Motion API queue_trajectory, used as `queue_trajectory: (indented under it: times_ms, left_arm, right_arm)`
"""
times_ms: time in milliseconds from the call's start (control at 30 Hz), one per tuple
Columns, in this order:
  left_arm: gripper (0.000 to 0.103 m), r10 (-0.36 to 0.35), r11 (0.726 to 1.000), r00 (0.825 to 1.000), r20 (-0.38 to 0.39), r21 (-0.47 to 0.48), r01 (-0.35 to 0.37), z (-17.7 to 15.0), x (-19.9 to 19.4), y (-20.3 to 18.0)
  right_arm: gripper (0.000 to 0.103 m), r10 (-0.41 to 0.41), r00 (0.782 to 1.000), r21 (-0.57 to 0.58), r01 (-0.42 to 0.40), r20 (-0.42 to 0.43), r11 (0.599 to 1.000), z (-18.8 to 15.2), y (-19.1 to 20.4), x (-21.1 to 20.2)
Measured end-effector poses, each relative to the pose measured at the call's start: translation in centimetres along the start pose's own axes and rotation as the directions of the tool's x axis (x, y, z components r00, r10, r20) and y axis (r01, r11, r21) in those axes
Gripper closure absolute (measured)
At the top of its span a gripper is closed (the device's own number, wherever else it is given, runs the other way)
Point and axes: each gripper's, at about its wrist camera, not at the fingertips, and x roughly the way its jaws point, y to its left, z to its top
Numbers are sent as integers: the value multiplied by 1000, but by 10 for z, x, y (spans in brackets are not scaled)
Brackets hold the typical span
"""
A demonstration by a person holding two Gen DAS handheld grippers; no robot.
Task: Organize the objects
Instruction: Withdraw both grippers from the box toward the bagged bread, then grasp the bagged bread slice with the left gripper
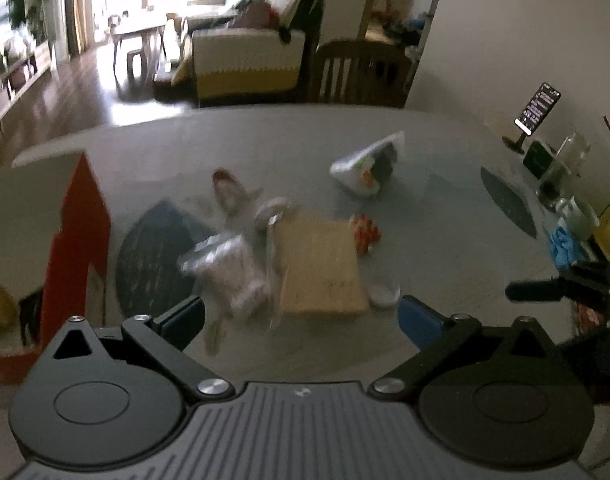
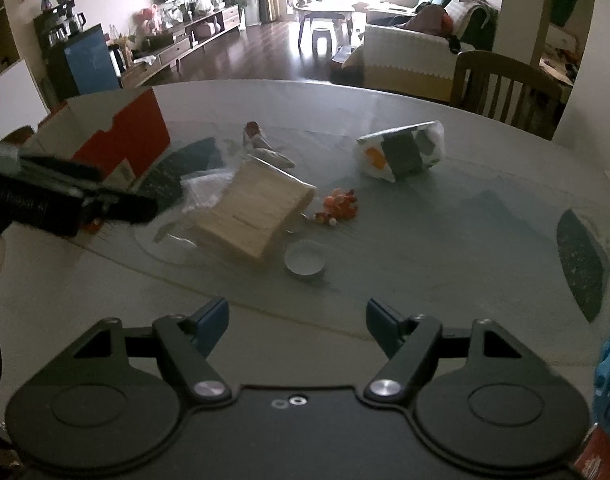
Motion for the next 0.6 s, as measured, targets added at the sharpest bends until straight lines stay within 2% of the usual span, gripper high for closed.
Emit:
queue_trajectory:
  times_ms: [67,233,600]
  left_arm:
    - [0,5,1000,1000,21,28,-6,4,7,-8]
    - [0,-20,999,1000,-24,43,21,17,33,-20]
    - [0,42,996,991,-129,82,-32,27,98,-31]
  right_arm:
    - [28,-2,1000,-7,2,-9,1000,0,-4,7]
    - [28,1,1000,-17,-1,-28,1000,1,-10,21]
    - [28,5,998,-72,-9,-58,997,7,-13,57]
